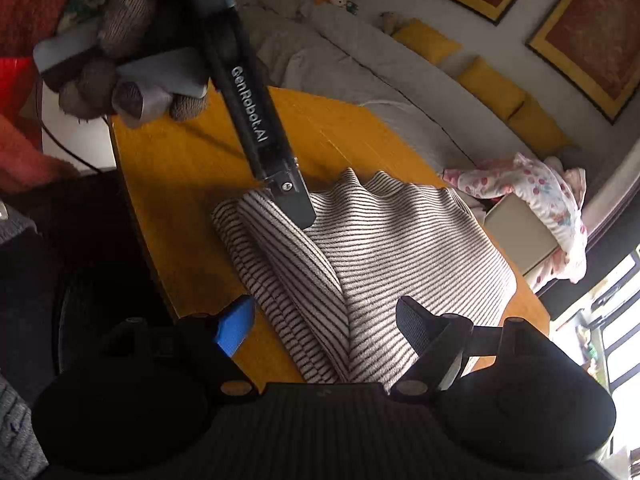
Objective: Fold clothes
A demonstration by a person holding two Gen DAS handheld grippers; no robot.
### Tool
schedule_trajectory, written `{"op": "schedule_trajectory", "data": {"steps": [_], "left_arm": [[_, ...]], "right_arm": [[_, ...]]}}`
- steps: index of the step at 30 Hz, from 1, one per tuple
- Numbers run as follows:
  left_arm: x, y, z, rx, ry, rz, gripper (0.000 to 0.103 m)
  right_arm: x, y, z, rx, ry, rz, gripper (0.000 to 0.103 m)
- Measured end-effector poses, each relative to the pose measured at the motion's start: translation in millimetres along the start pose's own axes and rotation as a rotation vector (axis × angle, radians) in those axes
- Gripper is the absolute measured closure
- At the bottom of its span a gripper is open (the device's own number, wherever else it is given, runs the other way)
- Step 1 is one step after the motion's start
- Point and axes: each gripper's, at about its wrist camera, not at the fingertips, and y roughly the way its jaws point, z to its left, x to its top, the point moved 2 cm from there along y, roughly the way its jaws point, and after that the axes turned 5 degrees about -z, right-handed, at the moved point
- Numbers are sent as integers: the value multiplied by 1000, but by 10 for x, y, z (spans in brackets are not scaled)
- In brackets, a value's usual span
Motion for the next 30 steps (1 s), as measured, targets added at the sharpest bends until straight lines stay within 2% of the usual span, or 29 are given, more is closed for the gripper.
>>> {"op": "schedule_trajectory", "data": {"steps": [2,5,8,13,17,19,22,25,26,28,30], "left_arm": [[9,-25,-19,-1,3,-6,7],[24,-86,-44,-2,16,-24,6],[31,-216,-73,-40,59,-63,4],[-58,-455,-130,-149,184,-98,1],[-191,-435,-219,-126,287,-61,1],[-253,-345,-259,-92,324,-37,1],[-311,-162,-327,-2,378,-16,1],[-289,-46,-340,96,396,-35,1],[-258,-46,-323,95,373,-43,1],[-170,-74,-266,69,295,-57,1],[-86,-96,-205,45,221,-64,1]], "right_arm": [[12,27,11,-8,3,-2,25],[16,75,-72,8,85,25,36],[-52,104,-284,61,278,57,42],[-176,144,-709,158,619,65,43],[-256,177,-863,195,727,61,43],[-274,192,-910,205,759,58,42],[-255,187,-888,200,731,57,42],[-157,116,-742,141,581,53,39],[-128,71,-667,110,513,40,29],[-89,-7,-512,48,378,11,19],[-102,-39,-358,-7,267,-1,19]]}}
